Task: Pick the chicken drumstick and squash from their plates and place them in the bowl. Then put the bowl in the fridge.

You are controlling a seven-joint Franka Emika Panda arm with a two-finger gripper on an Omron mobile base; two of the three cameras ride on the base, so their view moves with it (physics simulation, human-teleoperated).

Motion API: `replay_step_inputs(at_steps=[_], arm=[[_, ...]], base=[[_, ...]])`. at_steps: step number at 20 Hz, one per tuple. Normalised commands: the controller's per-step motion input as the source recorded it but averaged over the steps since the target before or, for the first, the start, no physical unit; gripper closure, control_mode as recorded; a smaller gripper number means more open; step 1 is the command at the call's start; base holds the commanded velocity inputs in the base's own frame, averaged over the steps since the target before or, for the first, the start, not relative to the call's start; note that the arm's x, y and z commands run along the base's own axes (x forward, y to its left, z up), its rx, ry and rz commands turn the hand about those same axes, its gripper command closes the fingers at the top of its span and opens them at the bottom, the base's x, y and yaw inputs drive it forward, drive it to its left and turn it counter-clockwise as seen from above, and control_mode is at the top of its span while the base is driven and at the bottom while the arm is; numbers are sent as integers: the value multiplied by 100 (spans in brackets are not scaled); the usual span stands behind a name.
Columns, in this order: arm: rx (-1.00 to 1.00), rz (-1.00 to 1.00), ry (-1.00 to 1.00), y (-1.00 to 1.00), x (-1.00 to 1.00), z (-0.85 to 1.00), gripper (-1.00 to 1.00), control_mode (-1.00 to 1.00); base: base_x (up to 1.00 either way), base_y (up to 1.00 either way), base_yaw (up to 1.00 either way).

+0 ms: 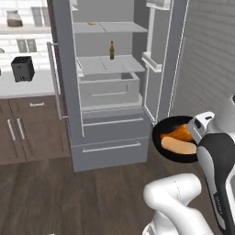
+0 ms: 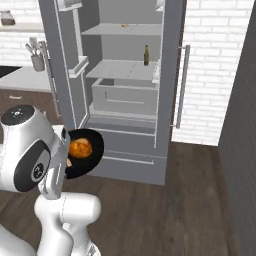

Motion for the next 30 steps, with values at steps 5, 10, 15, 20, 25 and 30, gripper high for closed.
replay_step_inputs(at_steps=[5,10,15,20,25,30], arm=[[0,0,0,0,0,0,100,100],[0,0,0,0,0,0,100,100],[0,0,0,0,0,0,100,100],[0,0,0,0,0,0,100,100],[0,0,0,0,0,0,100,100],[0,0,0,0,0,0,100,100]], base=[[86,-2,-16],[67,16,-3],[80,14,-1],[78,19,0],[87,39,0],[62,14,0]])
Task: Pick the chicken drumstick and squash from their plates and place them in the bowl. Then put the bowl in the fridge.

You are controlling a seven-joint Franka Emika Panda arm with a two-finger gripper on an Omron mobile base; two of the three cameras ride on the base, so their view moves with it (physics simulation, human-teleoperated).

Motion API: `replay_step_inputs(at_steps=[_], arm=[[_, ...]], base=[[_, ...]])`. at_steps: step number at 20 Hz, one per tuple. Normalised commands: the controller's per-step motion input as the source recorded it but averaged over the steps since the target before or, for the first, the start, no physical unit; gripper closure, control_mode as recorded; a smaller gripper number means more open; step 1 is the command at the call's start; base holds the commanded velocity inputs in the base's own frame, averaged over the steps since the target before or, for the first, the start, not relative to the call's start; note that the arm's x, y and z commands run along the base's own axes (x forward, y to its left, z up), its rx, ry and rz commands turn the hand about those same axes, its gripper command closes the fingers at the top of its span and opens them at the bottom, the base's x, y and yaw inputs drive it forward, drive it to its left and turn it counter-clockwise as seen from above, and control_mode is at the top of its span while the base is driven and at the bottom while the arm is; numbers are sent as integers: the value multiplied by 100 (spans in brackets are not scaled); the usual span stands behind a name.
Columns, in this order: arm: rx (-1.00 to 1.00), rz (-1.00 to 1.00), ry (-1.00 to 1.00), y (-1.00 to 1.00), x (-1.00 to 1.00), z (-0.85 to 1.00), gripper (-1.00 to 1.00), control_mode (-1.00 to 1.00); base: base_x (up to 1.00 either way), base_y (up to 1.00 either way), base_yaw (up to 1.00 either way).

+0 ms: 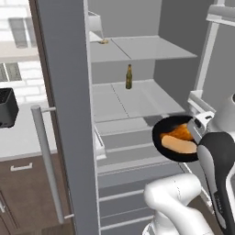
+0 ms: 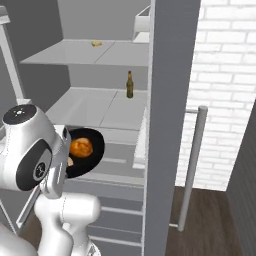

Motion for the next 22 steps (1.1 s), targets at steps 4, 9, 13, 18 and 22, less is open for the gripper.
replay_step_inputs(at_steps=[4,9,13,18,22], arm=[[0,0,0,0,0,0,100,100],[0,0,-1,3,17,0,100,-100],[-3,-1,-21,55,99,0,100,-100],[0,0,-17,65,100,0,100,-100],[5,5,-2,15,100,0,100,-100]], base=[[27,0,0],[0,0,0],[0,0,0],[0,0,0],[0,0,0]])
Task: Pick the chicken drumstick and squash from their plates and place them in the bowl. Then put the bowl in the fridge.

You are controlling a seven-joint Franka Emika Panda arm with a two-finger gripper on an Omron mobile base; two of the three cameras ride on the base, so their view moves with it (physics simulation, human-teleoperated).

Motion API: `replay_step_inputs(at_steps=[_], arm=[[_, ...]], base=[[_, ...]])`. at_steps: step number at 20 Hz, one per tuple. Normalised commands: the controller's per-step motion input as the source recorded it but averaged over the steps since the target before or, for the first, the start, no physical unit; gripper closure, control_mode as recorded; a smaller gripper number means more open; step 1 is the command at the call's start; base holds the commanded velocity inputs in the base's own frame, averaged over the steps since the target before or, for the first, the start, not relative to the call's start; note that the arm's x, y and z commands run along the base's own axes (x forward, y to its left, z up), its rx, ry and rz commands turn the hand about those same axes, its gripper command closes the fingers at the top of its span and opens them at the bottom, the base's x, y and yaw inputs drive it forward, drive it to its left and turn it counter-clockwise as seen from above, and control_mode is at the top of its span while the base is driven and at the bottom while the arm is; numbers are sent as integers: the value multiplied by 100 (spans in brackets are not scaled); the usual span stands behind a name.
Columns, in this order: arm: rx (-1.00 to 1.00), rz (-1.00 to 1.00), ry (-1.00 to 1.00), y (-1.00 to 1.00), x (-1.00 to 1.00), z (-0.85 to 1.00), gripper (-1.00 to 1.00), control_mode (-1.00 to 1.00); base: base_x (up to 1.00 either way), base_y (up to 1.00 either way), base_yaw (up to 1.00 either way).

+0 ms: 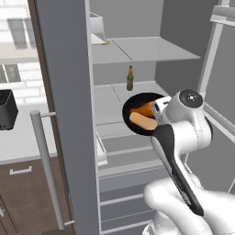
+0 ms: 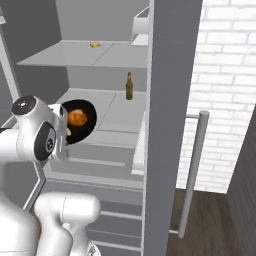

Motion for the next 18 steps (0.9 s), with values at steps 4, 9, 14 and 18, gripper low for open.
replay_step_inputs(at_steps=[4,9,14,18], arm=[[9,6,3,-2,100,0,100,-100],[6,4,9,1,100,-1,100,-100],[0,0,7,35,100,-6,100,-100],[0,0,2,23,91,-22,100,-100]], base=[[0,0,0],[0,0,0],[0,0,0],[0,0,0]])
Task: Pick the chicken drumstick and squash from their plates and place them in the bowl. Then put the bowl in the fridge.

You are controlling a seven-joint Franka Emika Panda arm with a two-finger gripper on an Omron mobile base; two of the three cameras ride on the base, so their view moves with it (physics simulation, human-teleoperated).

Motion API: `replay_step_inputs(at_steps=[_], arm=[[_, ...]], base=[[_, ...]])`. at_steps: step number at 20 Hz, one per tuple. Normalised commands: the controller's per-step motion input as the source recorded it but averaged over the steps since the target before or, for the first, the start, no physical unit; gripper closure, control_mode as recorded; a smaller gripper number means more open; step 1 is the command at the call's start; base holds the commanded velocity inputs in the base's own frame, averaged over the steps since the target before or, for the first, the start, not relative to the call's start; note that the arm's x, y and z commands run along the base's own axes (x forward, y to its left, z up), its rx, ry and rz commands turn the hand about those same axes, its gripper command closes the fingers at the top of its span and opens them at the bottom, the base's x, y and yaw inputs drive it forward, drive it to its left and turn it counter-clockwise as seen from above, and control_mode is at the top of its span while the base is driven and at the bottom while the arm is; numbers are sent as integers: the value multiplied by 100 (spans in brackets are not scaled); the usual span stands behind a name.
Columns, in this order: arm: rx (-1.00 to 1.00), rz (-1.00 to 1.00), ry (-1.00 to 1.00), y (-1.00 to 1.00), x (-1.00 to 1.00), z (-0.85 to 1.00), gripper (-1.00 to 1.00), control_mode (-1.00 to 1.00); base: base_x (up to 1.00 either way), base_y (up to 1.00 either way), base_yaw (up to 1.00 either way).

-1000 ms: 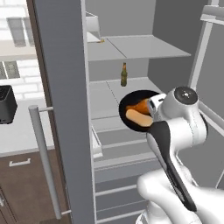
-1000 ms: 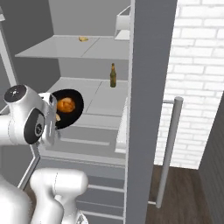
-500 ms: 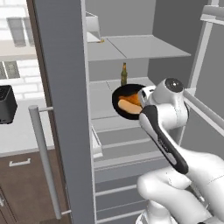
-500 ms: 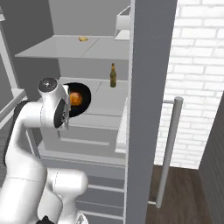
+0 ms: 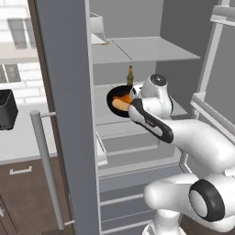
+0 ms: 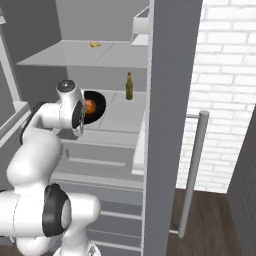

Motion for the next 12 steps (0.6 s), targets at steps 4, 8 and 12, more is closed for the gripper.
replay_step_inputs(at_steps=[4,8,12], arm=[[0,0,4,2,78,-26,100,-100],[0,2,1,3,54,-32,100,-100],[0,3,0,0,56,-25,100,-100]], base=[[0,0,0],[0,0,0],[0,0,0]])
